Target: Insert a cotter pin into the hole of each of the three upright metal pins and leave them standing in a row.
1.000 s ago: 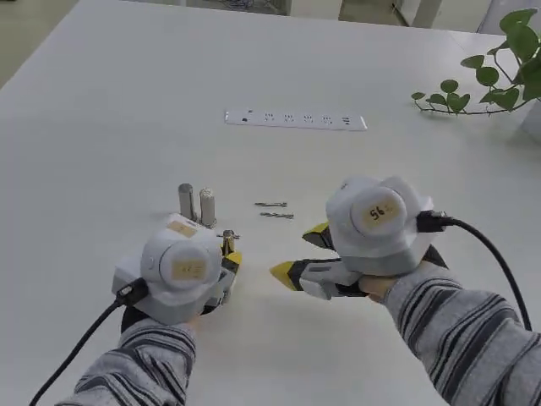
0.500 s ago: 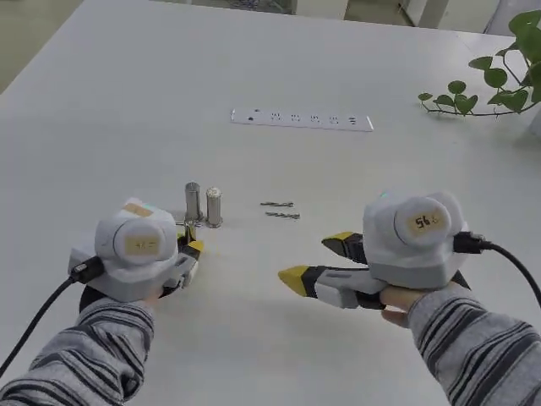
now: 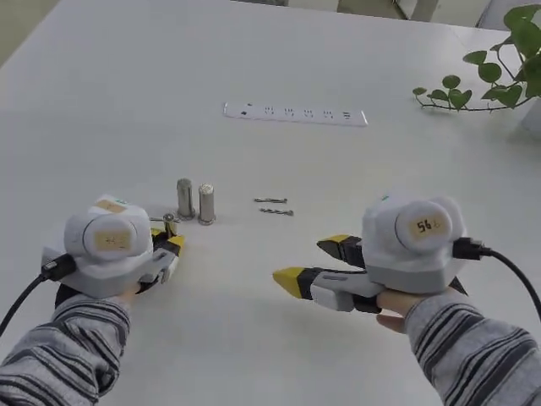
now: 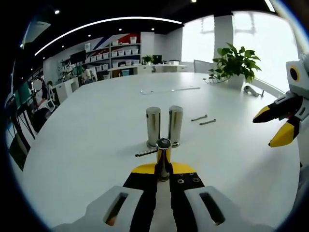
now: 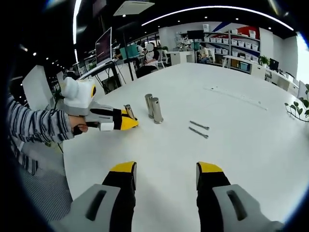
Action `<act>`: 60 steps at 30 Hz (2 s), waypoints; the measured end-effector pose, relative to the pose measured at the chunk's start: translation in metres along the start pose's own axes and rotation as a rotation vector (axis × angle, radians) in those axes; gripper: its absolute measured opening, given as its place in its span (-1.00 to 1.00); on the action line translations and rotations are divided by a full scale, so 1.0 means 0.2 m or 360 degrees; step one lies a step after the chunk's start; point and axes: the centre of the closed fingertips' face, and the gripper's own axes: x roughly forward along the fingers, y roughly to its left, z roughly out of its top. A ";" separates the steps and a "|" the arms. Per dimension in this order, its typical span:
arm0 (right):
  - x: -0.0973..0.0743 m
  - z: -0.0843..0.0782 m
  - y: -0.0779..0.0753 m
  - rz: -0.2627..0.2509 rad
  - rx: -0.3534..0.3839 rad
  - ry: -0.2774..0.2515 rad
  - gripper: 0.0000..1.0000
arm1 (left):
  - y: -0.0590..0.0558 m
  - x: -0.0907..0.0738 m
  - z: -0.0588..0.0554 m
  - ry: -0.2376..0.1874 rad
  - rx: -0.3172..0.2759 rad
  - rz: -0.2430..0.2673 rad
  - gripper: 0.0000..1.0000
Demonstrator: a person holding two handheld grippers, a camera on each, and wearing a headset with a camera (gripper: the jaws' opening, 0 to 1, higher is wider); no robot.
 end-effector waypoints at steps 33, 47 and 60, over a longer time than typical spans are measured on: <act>0.04 0.13 0.01 0.0024 -0.0043 -0.0058 -0.11 | -0.04 -0.18 0.04 -0.0064 -0.0126 -0.0047 -0.01; 0.23 0.36 0.10 0.0169 -0.0164 -0.0180 -0.21 | -0.10 -0.41 0.10 -0.0179 -0.0121 -0.0092 0.49; 0.47 0.45 0.16 0.0242 -0.0173 -0.0231 -0.35 | -0.09 -0.48 0.07 -0.0147 -0.0031 -0.0055 0.72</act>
